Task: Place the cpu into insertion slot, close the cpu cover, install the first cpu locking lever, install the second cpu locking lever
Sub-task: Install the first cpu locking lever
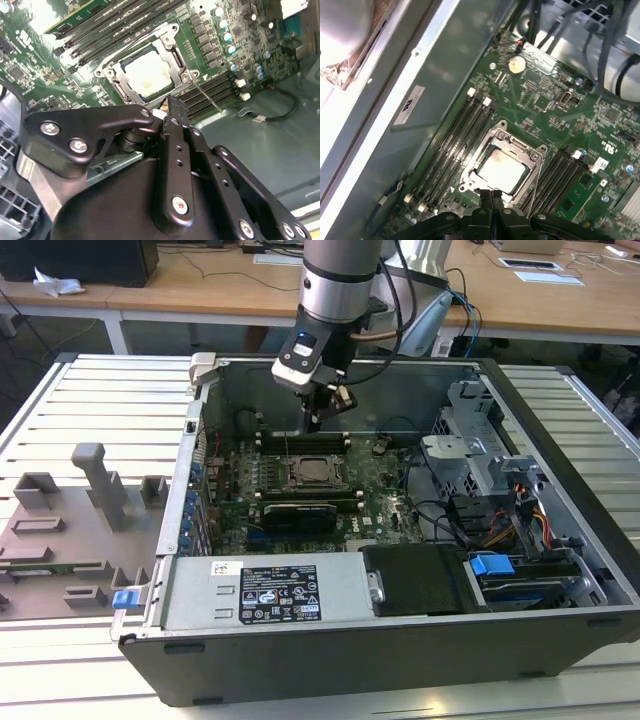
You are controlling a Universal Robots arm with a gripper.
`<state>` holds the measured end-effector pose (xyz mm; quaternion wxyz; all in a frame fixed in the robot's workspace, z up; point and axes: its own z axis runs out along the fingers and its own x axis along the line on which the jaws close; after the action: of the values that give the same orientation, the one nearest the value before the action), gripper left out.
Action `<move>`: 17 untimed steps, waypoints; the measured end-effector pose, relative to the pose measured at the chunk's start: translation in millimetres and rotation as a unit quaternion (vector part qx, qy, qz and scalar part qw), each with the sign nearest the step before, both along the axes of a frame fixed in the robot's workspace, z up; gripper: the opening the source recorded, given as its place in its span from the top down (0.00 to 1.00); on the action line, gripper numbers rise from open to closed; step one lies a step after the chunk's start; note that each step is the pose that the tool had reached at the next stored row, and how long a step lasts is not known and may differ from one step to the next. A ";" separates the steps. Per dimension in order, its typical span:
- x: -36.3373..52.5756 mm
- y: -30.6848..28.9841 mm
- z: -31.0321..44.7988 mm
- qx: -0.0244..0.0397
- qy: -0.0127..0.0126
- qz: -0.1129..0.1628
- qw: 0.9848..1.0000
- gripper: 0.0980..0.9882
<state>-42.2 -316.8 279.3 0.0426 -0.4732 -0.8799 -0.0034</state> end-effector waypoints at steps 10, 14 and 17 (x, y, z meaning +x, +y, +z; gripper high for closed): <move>0.0 0.0 0.0 0.000 0.000 0.067 0.998 0.99; 0.0 0.0 0.0 0.000 0.000 0.100 0.995 0.99; 0.0 0.0 0.0 0.000 0.000 0.122 0.993 0.99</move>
<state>-42.2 -316.8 279.3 0.0427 -0.3625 -0.9310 0.0019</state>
